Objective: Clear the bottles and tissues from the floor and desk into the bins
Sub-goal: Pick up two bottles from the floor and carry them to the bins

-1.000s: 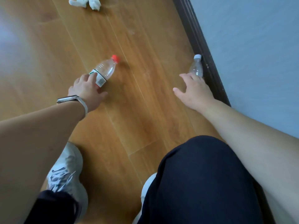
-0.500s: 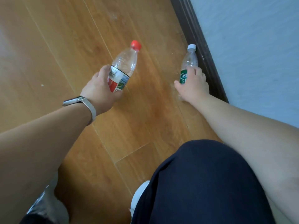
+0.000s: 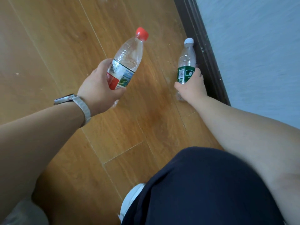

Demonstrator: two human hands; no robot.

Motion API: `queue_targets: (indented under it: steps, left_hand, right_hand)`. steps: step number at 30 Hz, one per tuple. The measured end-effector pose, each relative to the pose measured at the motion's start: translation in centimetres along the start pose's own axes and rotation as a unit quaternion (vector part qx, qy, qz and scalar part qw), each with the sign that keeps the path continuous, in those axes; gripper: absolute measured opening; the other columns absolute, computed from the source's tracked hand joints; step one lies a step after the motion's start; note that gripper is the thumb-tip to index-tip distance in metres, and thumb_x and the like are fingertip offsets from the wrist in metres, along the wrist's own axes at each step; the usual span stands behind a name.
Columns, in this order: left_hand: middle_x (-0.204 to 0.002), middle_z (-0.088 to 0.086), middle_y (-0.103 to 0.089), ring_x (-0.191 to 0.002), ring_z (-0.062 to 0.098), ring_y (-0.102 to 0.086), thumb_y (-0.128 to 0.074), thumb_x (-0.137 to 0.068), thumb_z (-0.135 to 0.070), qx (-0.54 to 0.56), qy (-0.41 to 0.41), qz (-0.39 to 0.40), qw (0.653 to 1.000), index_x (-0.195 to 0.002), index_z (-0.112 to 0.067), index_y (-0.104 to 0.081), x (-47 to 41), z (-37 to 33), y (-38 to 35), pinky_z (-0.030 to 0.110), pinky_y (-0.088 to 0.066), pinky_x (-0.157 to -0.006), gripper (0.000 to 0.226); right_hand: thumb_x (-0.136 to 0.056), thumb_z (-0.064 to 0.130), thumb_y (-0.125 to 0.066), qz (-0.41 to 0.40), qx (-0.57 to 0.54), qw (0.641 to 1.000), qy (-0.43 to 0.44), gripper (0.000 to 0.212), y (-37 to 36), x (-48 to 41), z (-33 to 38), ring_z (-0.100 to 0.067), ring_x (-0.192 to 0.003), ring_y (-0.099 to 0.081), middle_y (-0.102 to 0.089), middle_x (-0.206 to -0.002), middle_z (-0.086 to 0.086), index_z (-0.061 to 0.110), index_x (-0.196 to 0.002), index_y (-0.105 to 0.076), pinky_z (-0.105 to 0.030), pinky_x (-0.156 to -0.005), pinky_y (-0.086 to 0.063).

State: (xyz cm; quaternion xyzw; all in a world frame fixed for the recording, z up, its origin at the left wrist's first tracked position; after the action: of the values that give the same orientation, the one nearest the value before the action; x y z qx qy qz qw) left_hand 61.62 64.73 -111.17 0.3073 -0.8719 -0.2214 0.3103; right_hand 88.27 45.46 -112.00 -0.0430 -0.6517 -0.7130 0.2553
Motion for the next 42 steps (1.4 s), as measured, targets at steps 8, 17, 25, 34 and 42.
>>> queue_targets:
  steps: [8, 17, 25, 34, 42]
  left_hand:
    - [-0.116, -0.008, -0.058, -0.092, 0.012, -0.061, -0.071, -0.075, -0.030, 0.028, 0.012, -0.006, 1.000, -0.138, -0.033, -0.034, -0.6, -2.1, 4.3, 0.017, -0.040, -0.058, 0.074]
    - [-0.107, -0.007, -0.063, -0.084, 0.007, -0.065, -0.070, -0.074, -0.028, 0.110, 0.100, -0.064, 0.987, -0.131, -0.031, -0.036, 9.1, -5.9, 16.8, 0.018, -0.048, -0.059, 0.067]
    - [-0.092, -0.020, -0.063, -0.079, 0.005, -0.070, -0.072, -0.079, -0.021, 0.188, 0.161, -0.136, 0.959, -0.124, -0.036, -0.035, 22.4, -12.3, 31.0, 0.038, -0.060, -0.077, 0.060]
    - [-0.096, -0.021, -0.056, -0.074, -0.017, -0.060, -0.071, -0.084, -0.007, 0.199, 0.155, -0.179, 0.951, -0.135, -0.021, -0.035, 35.4, -23.2, 43.2, 0.007, -0.047, -0.061, 0.063]
    - [-0.098, -0.019, -0.058, -0.075, -0.016, -0.060, -0.072, -0.084, -0.012, 0.189, 0.125, -0.218, 0.949, -0.124, -0.033, -0.035, 44.0, -32.4, 50.2, 0.009, -0.047, -0.062, 0.059]
  right_hand:
    - [-0.062, 0.034, -0.070, 0.073, -0.076, 0.986, 0.131, 0.073, 1.8, 3.3, 7.0, -0.010, -0.088, -0.058, -0.053, -0.111, 0.007, 0.033, -0.128, -0.039, -0.039, -0.076, -0.055]
    - [-0.068, 0.024, -0.071, 0.120, -0.158, 0.967, 0.157, 0.057, 9.2, 14.7, 16.7, -0.008, -0.086, -0.056, -0.053, -0.105, 0.005, 0.027, -0.117, -0.044, -0.022, -0.063, -0.049]
    - [-0.068, 0.021, -0.074, 0.169, -0.172, 0.952, 0.191, 0.080, 21.1, 27.4, 22.8, -0.013, -0.096, -0.054, -0.050, -0.116, 0.003, 0.023, -0.138, -0.037, -0.027, -0.076, -0.046]
    - [-0.069, 0.023, -0.073, 0.199, -0.199, 0.920, 0.273, 0.077, 35.7, 40.1, 26.7, -0.005, -0.094, -0.058, -0.058, -0.111, 0.008, 0.028, -0.136, -0.037, -0.023, -0.074, -0.050]
    - [-0.069, 0.028, -0.072, 0.167, -0.223, 0.909, 0.308, 0.077, 49.0, 47.6, 25.5, -0.008, -0.102, -0.057, -0.056, -0.117, 0.012, 0.034, -0.136, -0.036, -0.039, -0.087, -0.053]
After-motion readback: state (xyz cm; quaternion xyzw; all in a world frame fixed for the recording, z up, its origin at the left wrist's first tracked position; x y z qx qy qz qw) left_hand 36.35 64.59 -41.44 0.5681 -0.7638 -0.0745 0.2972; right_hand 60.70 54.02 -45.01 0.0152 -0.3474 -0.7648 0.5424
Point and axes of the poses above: each hand's wrist, its own x-axis away from the middle knuckle, its own y-axis out of the back of the hand, z = x × y, the point moved 8 cm from there along -x, towards the middle knuckle
